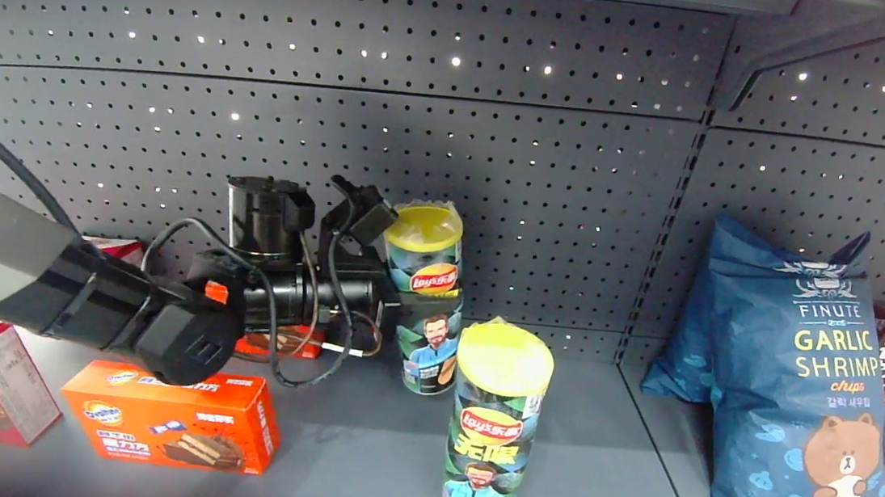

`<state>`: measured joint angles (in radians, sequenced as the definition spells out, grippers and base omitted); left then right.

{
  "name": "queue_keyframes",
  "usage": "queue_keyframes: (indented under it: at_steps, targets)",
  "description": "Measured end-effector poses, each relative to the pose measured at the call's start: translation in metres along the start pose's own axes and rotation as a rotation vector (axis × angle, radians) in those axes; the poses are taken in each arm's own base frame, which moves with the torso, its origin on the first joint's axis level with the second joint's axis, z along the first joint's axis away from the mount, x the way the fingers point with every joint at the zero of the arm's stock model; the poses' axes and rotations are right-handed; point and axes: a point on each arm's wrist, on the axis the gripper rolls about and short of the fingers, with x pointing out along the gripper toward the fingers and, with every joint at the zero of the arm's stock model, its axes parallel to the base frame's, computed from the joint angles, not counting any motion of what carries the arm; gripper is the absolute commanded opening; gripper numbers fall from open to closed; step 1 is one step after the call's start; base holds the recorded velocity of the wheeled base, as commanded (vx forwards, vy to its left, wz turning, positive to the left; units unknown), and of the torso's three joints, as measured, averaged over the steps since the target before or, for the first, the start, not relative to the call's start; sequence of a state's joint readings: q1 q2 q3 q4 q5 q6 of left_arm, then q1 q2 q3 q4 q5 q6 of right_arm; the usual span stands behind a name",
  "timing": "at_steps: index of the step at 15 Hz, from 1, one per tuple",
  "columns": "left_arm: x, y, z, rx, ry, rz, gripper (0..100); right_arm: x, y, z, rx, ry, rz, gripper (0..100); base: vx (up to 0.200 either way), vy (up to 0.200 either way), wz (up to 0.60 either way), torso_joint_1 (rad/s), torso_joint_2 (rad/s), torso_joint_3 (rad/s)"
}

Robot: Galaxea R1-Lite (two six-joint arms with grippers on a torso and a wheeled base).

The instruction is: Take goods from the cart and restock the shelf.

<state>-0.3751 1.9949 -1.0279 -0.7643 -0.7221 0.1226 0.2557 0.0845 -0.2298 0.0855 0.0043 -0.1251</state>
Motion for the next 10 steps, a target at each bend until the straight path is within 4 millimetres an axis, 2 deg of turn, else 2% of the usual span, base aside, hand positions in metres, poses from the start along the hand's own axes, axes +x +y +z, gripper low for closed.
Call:
queue_keyframes:
  at_steps: [6,10]
  targets:
    - [0.044,0.013,-0.004,0.012,-0.007,-0.045,0,0.006,0.002,-0.014,0.004,0.028,0.005,100,0.0,0.0,0.0,0.0,0.0,0.0]
    - [0.054,0.018,-0.01,0.01,-0.004,-0.049,0,0.008,0.002,-0.017,0.004,0.003,0.0,100,0.0,0.0,0.0,0.0,0.0,0.0]
